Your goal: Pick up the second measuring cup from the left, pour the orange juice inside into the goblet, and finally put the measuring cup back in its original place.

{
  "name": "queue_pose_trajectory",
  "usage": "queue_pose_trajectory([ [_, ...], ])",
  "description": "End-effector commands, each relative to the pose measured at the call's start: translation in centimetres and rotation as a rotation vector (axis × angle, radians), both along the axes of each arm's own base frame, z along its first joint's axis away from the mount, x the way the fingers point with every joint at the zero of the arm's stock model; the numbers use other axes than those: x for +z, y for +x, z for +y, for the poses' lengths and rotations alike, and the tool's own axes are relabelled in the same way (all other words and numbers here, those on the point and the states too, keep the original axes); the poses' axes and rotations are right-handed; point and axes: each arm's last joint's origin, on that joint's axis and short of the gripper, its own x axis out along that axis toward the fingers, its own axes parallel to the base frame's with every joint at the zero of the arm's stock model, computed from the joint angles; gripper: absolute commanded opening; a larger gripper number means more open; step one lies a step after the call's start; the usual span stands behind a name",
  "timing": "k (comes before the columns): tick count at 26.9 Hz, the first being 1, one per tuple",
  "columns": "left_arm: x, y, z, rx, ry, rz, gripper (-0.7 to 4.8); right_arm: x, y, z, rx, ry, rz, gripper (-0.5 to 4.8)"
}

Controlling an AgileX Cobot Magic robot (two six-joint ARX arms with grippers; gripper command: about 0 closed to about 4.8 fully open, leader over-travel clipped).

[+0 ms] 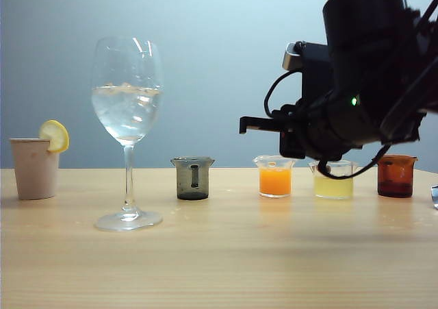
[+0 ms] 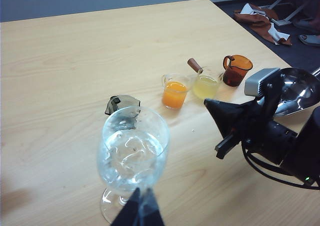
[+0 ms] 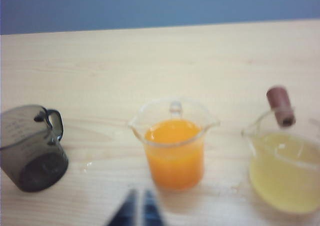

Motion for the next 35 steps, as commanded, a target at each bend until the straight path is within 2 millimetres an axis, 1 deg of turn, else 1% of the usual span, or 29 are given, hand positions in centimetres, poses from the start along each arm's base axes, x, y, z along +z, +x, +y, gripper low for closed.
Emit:
queue_pose_trajectory([
  [1,0.2,0.0,0.0,-0.004,-0.013,-0.013,-0.06,-0.2,0.2,0.0,-0.007,0.059,0.002,4.60],
  [5,0.2,0.0,0.0,-0.004,-0.012,-0.012,-0.06,-1.0,0.7,0.0,0.015,0.048,0.024,4.59],
  [8,0.2,0.0,0.0,-0.004,-0.012,-0.011,-0.06,-1.6,1.4,0.6,0.018,0.041,0.035,4.59],
  [12,0.2,0.0,0.0,-0.004,-0.012,-0.011,-0.06,-1.9,2.3,1.2,0.014,0.041,0.033,4.59],
  [18,0.2,0.0,0.0,-0.004,-0.012,-0.012,-0.06,-3.3,3.5,1.8,-0.020,0.021,0.052,4.59],
  [29,0.3,0.0,0.0,-0.005,-0.013,-0.019,-0.06,-4.1,6.3,1.5,-0.042,0.031,0.056,4.59],
  [35,0.4,0.1,-0.1,-0.005,-0.020,-0.031,-0.06,-3.9,7.6,2.2,-0.036,0.030,0.061,4.59],
])
